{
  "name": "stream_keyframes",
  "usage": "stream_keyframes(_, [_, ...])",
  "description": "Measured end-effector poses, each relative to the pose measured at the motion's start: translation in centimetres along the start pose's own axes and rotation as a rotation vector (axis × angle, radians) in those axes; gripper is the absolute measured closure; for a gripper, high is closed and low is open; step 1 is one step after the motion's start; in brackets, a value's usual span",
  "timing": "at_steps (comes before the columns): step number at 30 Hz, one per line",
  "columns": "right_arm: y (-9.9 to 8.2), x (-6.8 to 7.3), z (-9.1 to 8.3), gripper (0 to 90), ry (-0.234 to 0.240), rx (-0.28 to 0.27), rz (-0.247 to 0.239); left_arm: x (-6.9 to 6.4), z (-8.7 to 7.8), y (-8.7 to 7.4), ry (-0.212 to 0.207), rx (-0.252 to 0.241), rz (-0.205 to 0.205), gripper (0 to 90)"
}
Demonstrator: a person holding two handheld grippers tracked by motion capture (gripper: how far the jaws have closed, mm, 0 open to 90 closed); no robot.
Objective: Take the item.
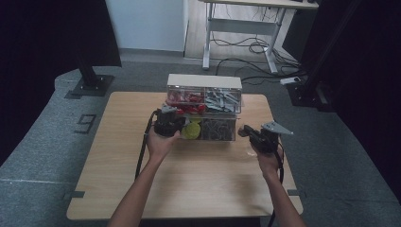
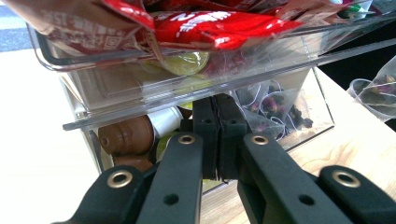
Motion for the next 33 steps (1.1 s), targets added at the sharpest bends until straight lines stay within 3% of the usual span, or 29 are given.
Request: stream_keyframes(33, [-0.2, -3.5, -1.7, 88.9, -0.081, -0.007, 0.022, -0.1, 0.0, 0.0, 0.009, 0.003, 0.004, 88.6])
Point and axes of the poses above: each handheld gripper's, and its own axes: z roughly forward along the jaws, y roughly out of its top, x roughly to its left, the point moved 4 cm from there along z, roughly forward along the jaws, and after that the axes turned 1 degree about -y, right-handed, at the moved point
